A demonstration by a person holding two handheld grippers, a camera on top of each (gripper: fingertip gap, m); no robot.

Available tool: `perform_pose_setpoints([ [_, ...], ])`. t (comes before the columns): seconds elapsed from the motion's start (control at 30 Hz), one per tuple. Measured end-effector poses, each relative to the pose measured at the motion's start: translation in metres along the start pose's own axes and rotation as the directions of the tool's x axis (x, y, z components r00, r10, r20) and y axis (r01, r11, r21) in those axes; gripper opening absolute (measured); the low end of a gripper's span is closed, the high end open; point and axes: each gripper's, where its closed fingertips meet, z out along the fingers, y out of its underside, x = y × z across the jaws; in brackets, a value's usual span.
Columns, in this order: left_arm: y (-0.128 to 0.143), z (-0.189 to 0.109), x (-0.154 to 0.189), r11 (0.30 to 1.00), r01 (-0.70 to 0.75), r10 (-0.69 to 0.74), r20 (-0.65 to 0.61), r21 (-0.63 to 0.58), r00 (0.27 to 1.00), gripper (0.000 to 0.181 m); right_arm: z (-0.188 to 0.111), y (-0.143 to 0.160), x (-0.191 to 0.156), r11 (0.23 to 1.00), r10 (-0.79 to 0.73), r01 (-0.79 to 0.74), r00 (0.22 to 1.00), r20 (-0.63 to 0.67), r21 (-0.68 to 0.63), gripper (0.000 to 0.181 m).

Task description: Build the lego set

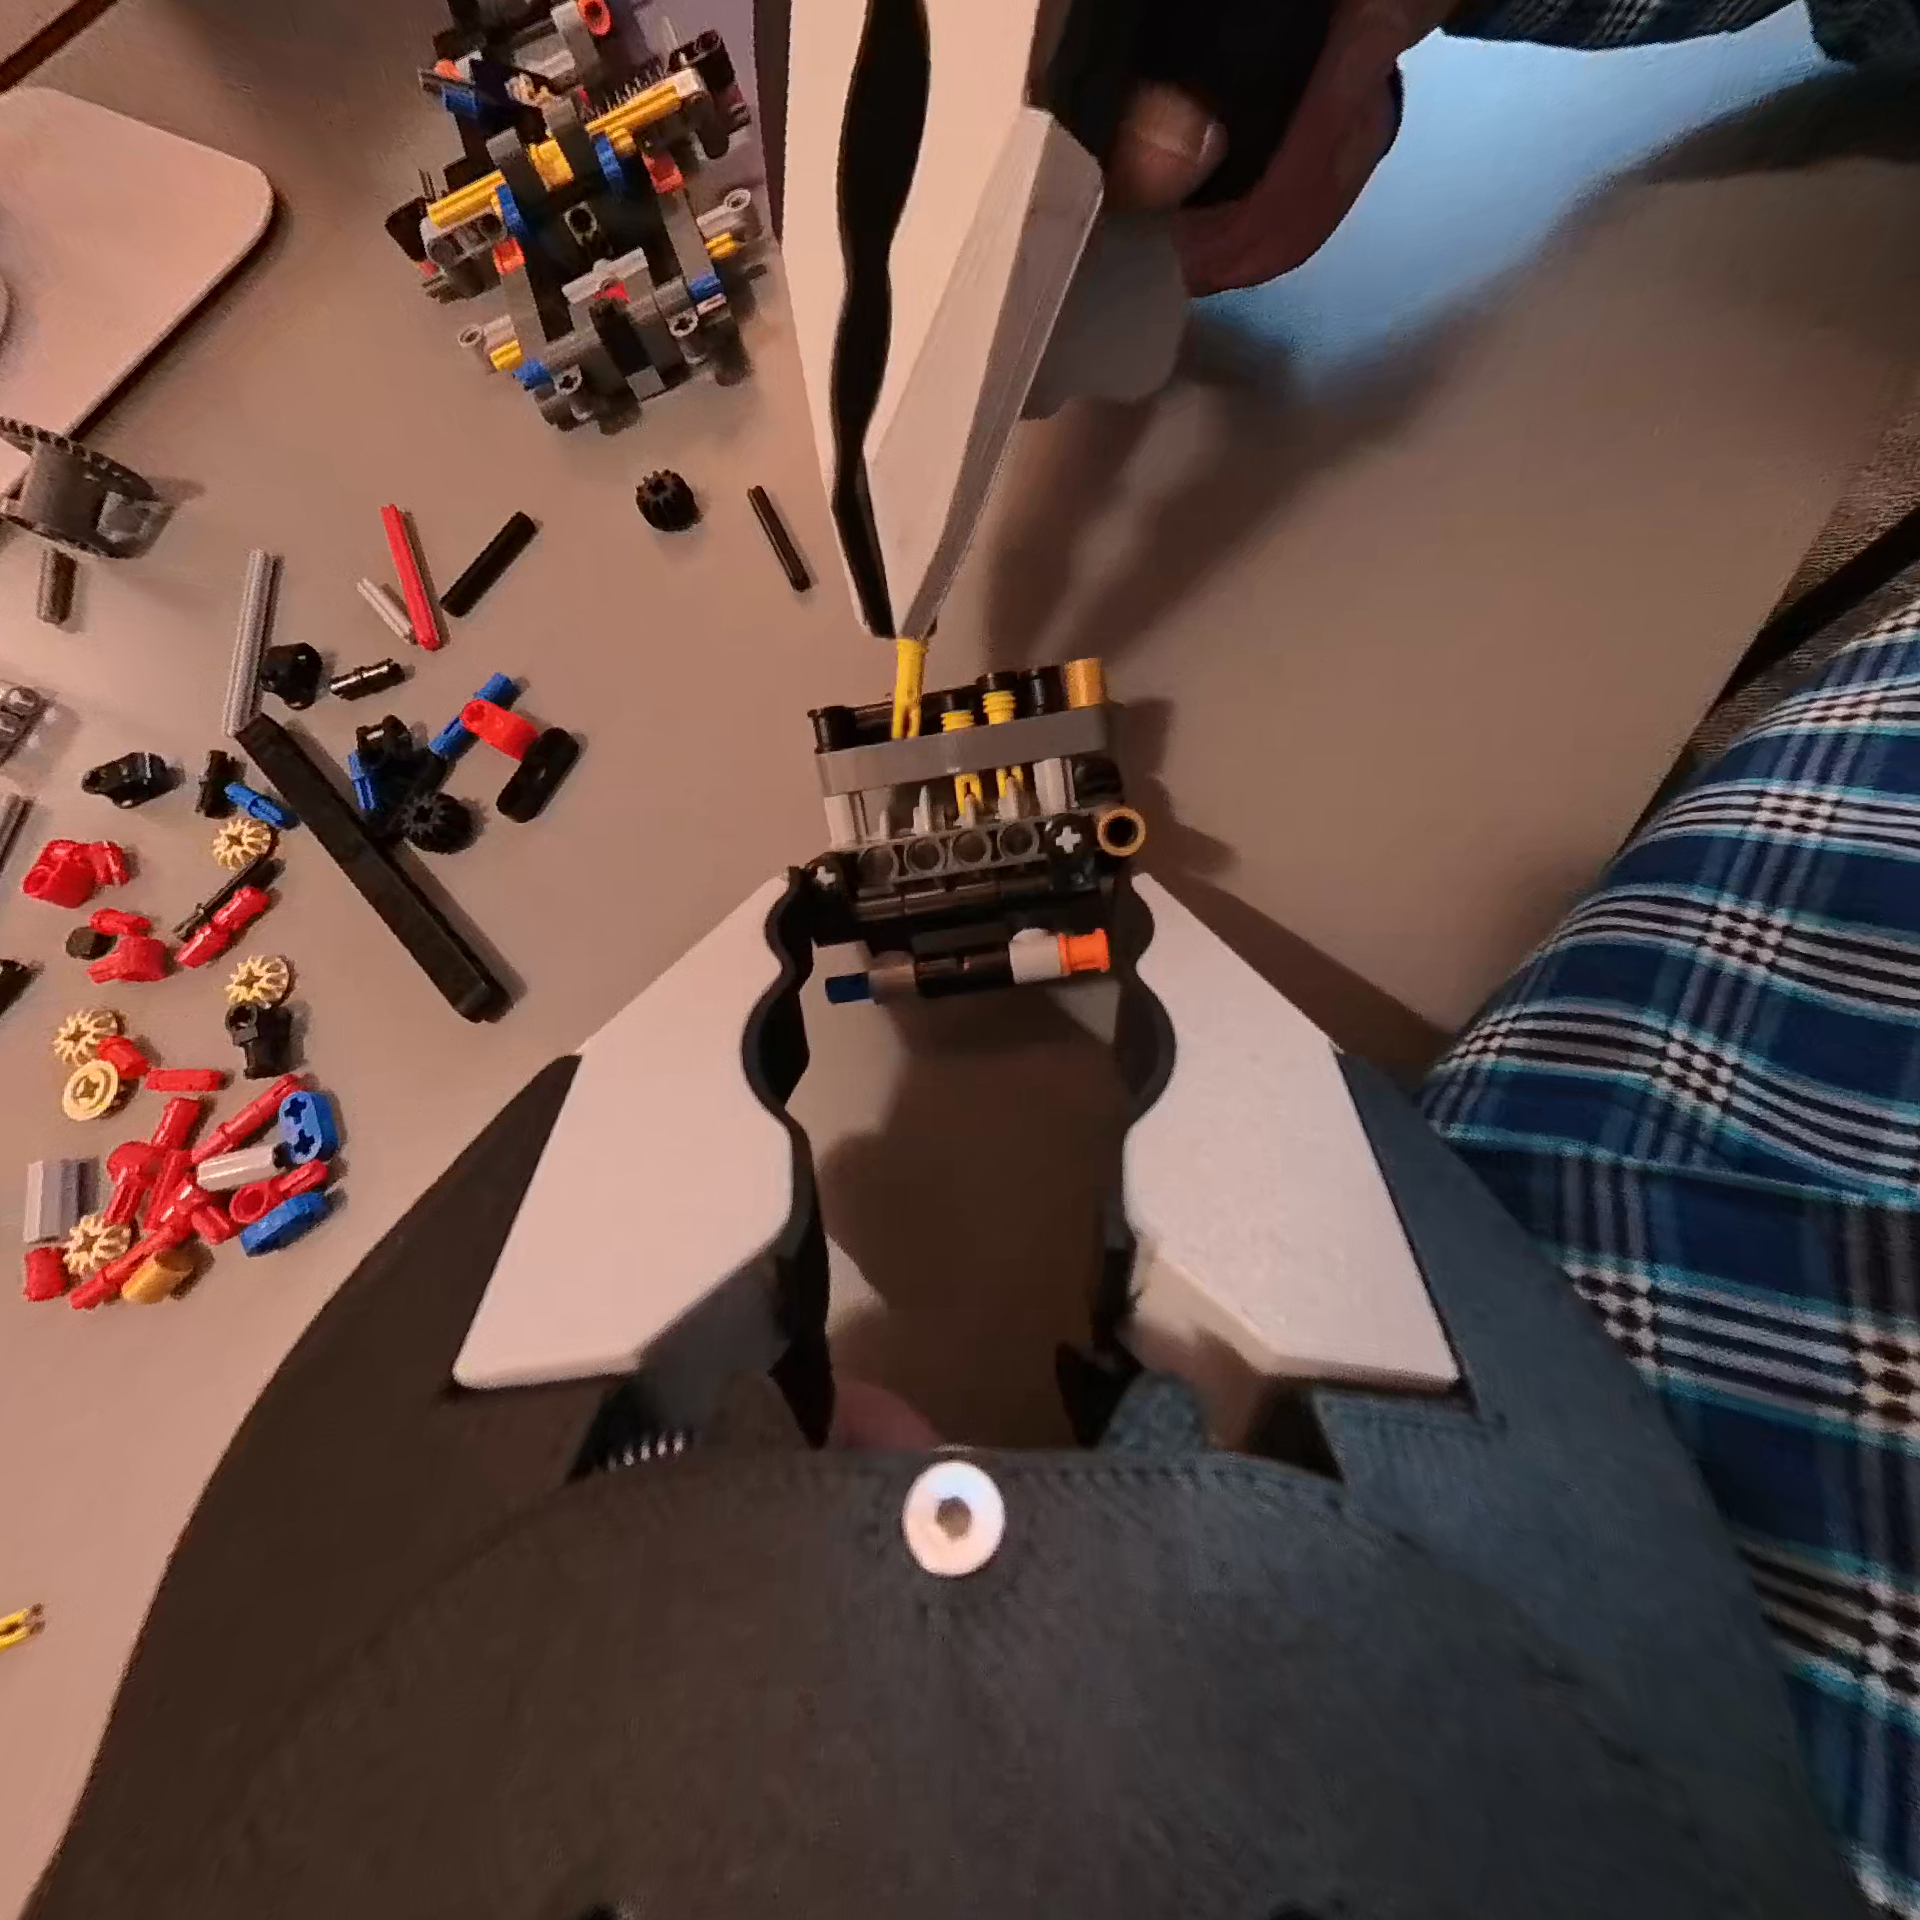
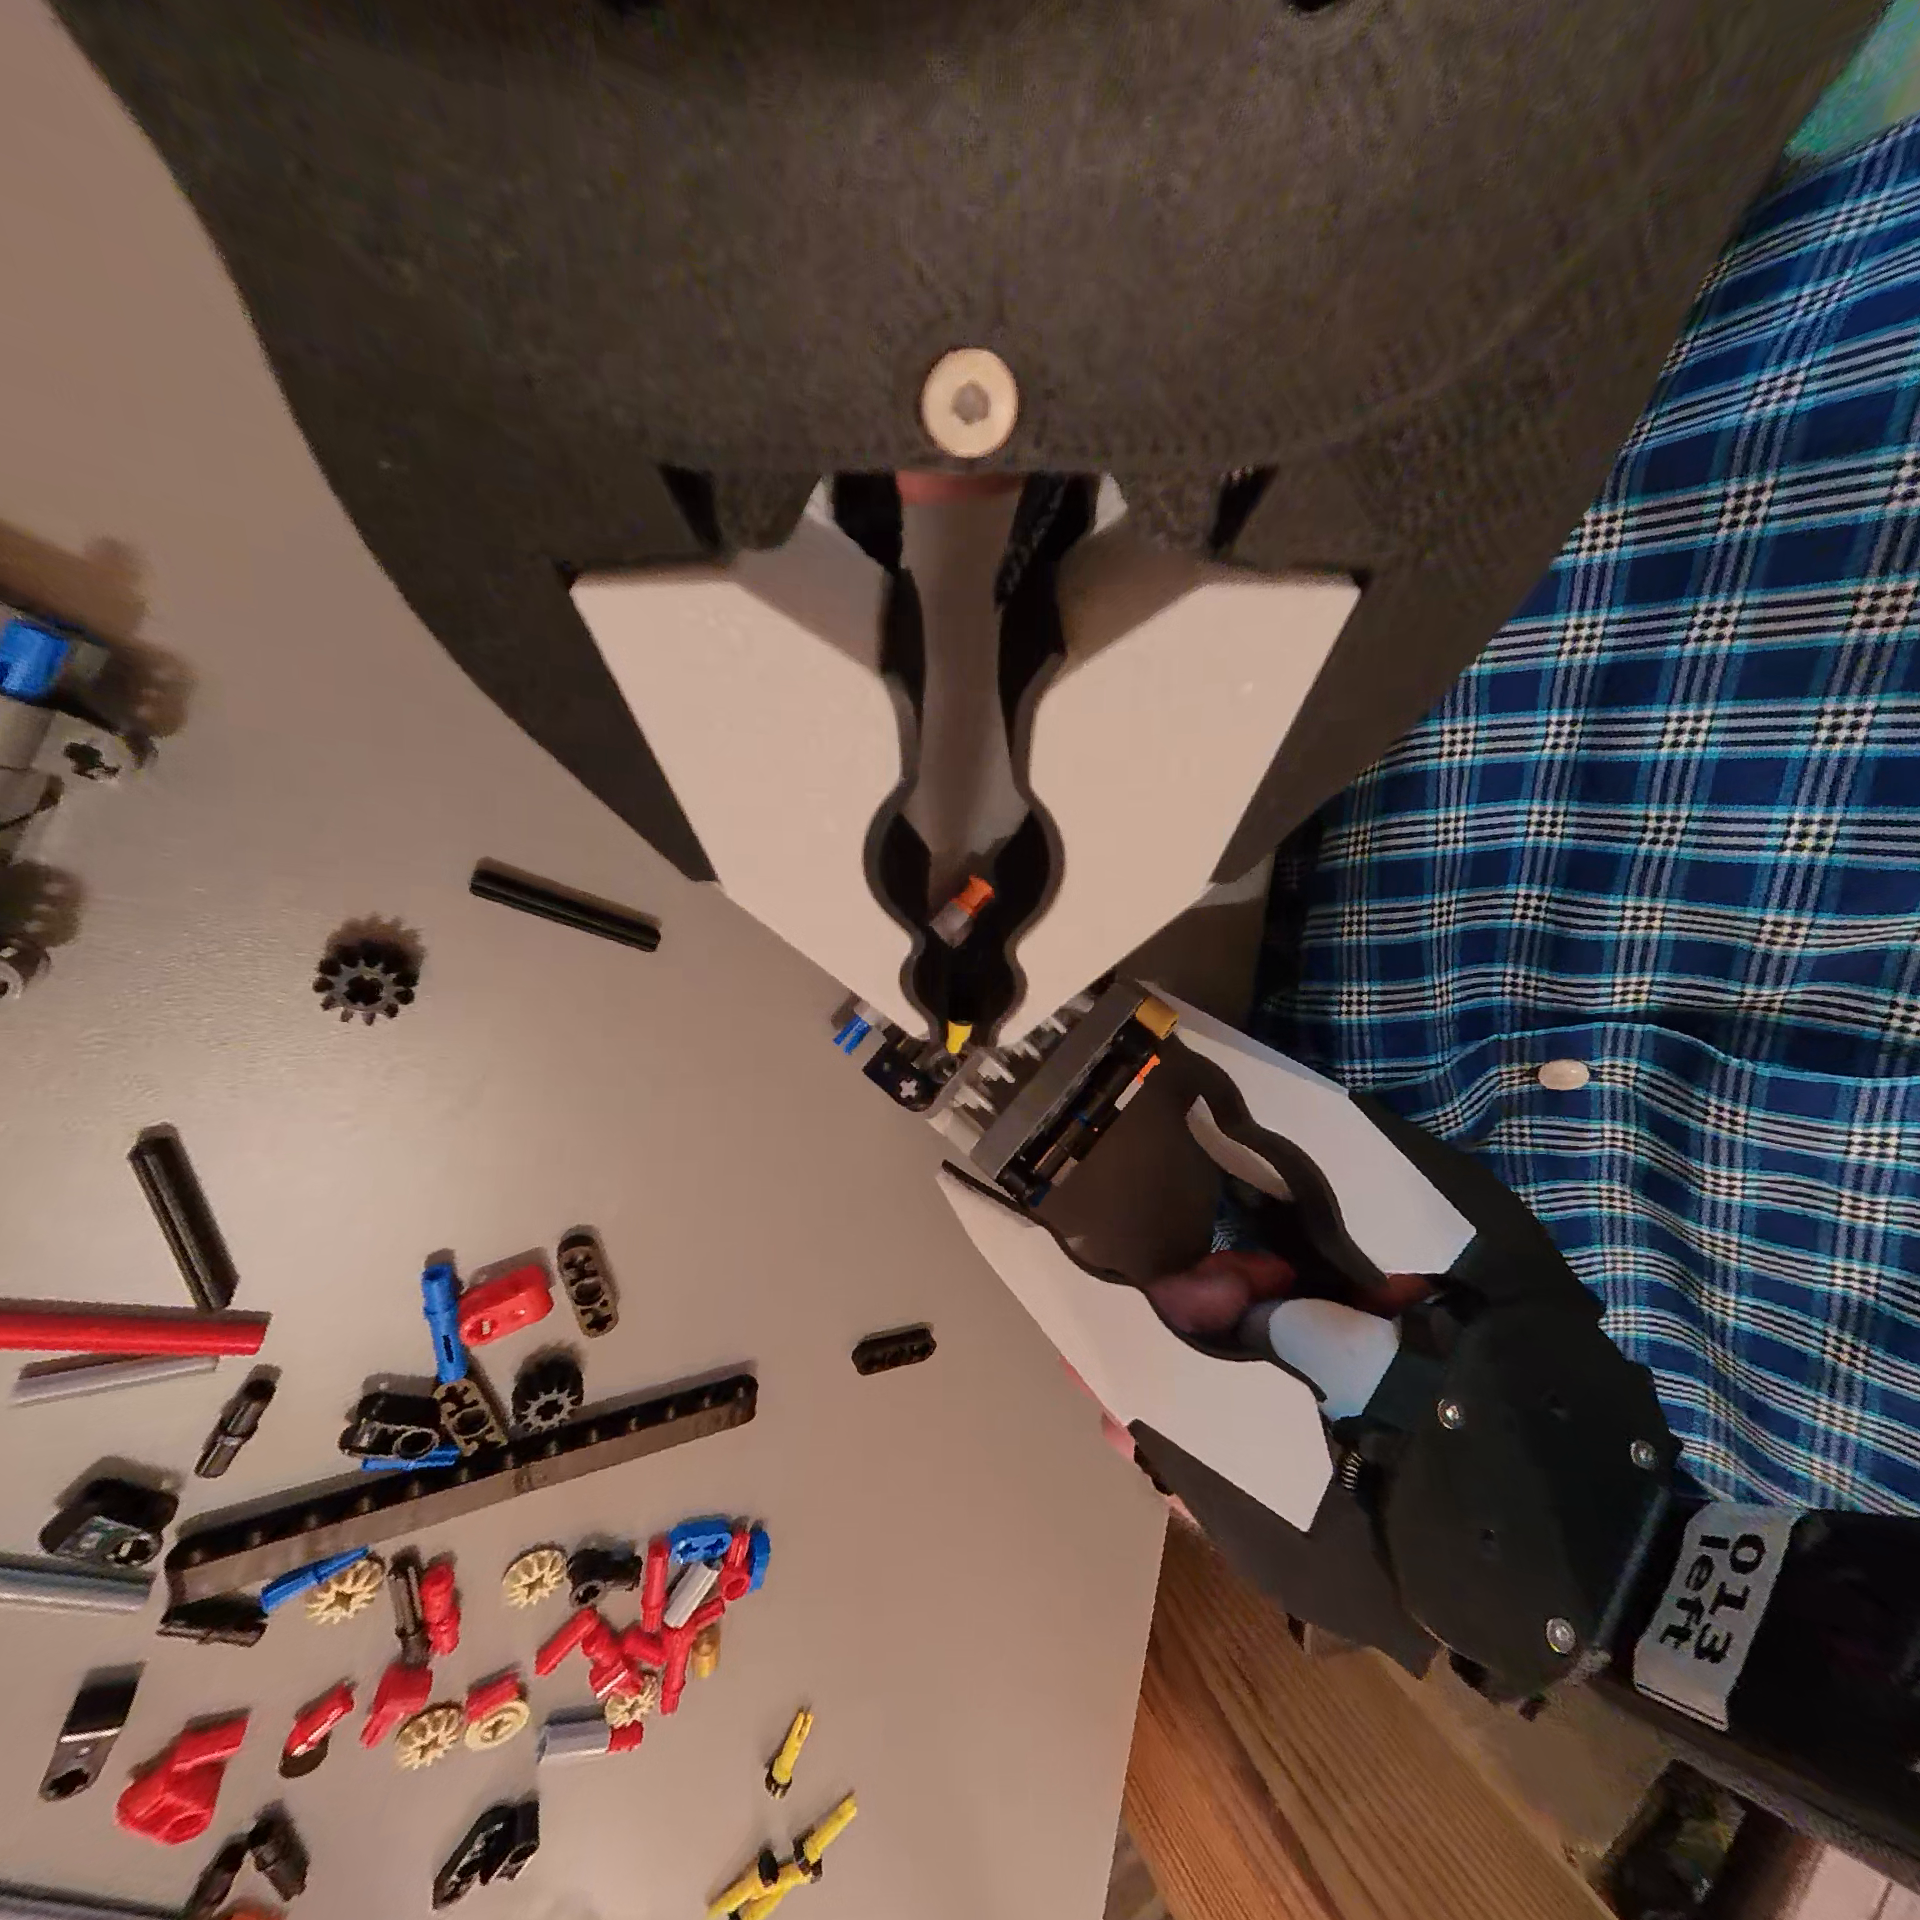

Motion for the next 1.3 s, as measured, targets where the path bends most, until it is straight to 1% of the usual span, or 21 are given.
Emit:
perform_pose_setpoints([
  [0.4,0.002,0.0003,0.0,0.998,-0.062,0.062,0.014,-0.009,0.998,0.055,-0.0022,0.0016,-0.0034,0.997,0.078,-0.076,0.993,0.086,-0.031,0.003],
  [0.8,-0.0004,-0.0004,-0.0007,0.994,-0.107,0.107,0.035,0.005,0.994,0.055,-0.0046,0.0045,-0.0046,0.993,0.114,-0.11,0.99,0.087,-0.051,0.002],
  [1.13,-0.0021,-0.0009,-0.0012,0.982,-0.186,0.185,0.082,0.005,0.979,0.055,-0.0014,0.0034,-0.0062,0.986,0.147,-0.137,0.984,0.103,-0.097,0.0],
  [1.23,-0.0018,-0.0005,-0.0016,0.982,-0.186,0.185,0.084,0.004,0.979,0.055,-0.0002,0.0049,-0.0054,0.986,0.142,-0.132,0.985,0.094,-0.106,0.0],
  [1.3,-0.0012,-0.0005,-0.0023,0.984,-0.178,0.177,0.081,0.005,0.981,0.055,-0.0056,0.0027,-0.0017,0.99,0.115,-0.11,0.992,0.055,-0.084,0.0],
])
